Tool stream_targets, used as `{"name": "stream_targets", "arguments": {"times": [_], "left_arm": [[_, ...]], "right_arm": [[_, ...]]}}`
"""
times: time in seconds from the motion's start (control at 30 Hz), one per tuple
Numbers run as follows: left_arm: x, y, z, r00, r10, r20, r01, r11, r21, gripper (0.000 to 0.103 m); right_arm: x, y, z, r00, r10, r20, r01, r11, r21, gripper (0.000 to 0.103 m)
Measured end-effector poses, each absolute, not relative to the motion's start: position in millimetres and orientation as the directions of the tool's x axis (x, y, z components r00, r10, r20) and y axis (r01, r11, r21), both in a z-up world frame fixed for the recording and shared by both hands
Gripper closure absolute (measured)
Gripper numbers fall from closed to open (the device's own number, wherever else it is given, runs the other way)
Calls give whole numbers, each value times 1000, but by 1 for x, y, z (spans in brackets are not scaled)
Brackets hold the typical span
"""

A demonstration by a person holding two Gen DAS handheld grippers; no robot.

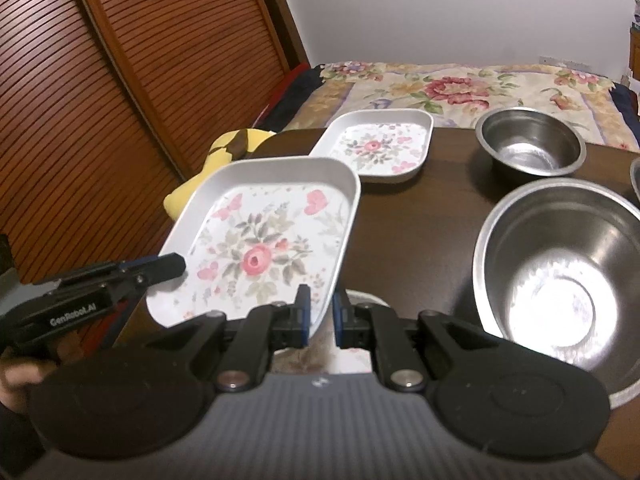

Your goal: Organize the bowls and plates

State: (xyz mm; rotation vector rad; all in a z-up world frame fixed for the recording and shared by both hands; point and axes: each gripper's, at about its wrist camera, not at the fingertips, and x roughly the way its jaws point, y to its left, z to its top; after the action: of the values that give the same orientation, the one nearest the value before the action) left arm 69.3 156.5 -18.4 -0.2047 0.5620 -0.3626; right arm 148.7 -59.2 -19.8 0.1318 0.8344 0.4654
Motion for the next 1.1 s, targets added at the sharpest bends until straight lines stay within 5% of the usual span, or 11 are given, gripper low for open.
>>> {"name": "stream_targets", "arguments": {"times": [1.1], "left_arm": [[27,124,-38,775,-395,-493,312,918,-244,90]], "right_arm": [[92,-91,-44,596,455,-661,-375,886,271,90]]}}
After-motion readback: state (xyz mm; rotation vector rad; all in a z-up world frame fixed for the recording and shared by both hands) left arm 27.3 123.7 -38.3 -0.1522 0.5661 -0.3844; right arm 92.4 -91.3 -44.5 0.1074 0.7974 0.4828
